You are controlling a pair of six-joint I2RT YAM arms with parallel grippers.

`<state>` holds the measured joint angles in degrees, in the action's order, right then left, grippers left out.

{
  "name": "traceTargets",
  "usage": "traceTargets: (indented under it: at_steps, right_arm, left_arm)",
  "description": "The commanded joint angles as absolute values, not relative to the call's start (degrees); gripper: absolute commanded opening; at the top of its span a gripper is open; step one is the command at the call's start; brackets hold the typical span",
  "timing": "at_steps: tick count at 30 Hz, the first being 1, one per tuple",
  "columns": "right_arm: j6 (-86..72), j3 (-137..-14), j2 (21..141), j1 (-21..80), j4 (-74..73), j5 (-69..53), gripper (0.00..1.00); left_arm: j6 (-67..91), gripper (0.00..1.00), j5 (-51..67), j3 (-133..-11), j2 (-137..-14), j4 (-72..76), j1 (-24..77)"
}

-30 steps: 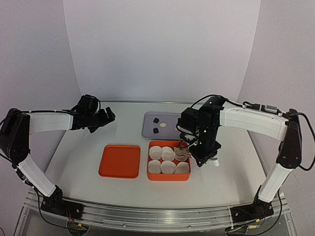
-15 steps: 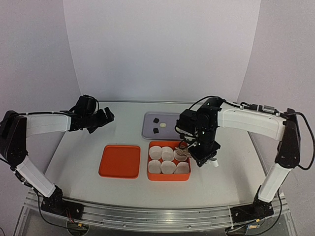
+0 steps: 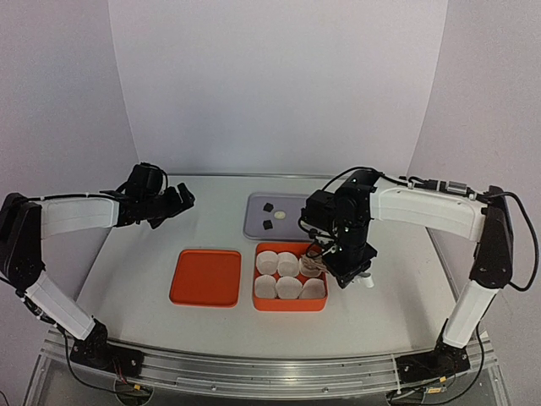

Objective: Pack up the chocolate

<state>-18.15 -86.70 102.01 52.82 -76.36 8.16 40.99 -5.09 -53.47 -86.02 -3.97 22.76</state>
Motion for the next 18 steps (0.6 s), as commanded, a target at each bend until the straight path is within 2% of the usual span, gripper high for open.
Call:
traceTargets:
  at_steps: [1,4,12,18]
  right_arm:
    - [-19.50,-88.90,102.07,53.14,-80.07,9.51,0.19]
    - [-19.67,-88.99,101.84,53.19,-80.06,9.66,0.24]
    - [-19.59,-88.99,101.69,53.14,-80.13,8.65,0.31]
    - [-19.53,-89.11,101.60,53.16,-80.13,8.86,0.32]
  left_arm:
    - [41.65,1.00,-6.41,-52.78,-83.60,-2.81,22.41]
    - [41.64,1.00,-6.47,-52.85,-83.46,-2.81,22.43]
    - [41.79,1.00,-6.81,-52.78,-83.18,-2.81,22.44]
    - [41.93,1.00,-7.12,-52.44,-82.70,-2.82,22.41]
